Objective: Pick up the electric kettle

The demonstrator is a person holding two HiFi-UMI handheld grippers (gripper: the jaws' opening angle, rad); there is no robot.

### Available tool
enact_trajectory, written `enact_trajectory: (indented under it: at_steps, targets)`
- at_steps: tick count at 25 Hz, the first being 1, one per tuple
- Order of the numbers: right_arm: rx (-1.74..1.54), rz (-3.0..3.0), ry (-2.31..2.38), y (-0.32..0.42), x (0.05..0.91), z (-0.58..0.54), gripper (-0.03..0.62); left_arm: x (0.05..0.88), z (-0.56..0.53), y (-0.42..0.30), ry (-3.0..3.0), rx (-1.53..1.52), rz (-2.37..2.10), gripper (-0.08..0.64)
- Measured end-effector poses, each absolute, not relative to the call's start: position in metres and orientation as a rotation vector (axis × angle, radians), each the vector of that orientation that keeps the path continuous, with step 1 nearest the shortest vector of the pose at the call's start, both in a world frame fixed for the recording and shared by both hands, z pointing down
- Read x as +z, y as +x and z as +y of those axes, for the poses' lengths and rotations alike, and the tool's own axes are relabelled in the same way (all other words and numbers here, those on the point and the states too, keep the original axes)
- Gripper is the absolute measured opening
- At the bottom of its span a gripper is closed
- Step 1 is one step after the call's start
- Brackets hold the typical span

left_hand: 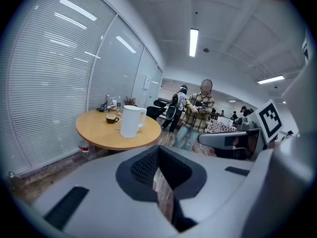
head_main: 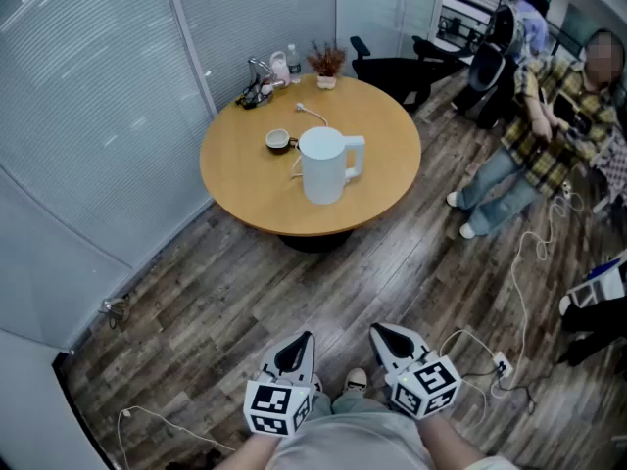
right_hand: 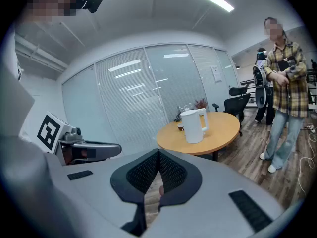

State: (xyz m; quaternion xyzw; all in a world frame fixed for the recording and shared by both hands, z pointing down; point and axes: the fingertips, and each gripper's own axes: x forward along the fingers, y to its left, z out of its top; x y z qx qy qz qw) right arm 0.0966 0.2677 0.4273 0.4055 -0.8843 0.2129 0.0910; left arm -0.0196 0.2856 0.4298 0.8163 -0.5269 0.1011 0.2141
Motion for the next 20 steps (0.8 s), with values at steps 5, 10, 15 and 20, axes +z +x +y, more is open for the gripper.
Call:
enact_trajectory:
  at_steps: [5, 10, 15, 20]
  targets:
    - [0.625, -2.628, 1.22, 0.0974, 0.4241, 0.2692, 0.031, 0.4289, 0.2876, -0.0177, 2.266, 0.283, -1.454, 0.003]
    - [0.627, -2.629, 1.222, 0.0978, 0.4238, 0.2681, 0.031, 0.4291, 0.2844, -0.0164, 2.27, 0.283, -1.445, 0.003]
    - [0.646, -2.627, 1.225, 0.098, 0.4262, 0.2685, 0.031, 0.4285, 0.2827, -0.0153, 2.275, 0.282, -1.44, 0.003]
    - [0.634, -2.652, 1.259, 0.0973, 0.4202, 0.2679, 0.032, 0.4288, 0.2853, -0.0191, 2.272, 0.285, -1.438, 0.003]
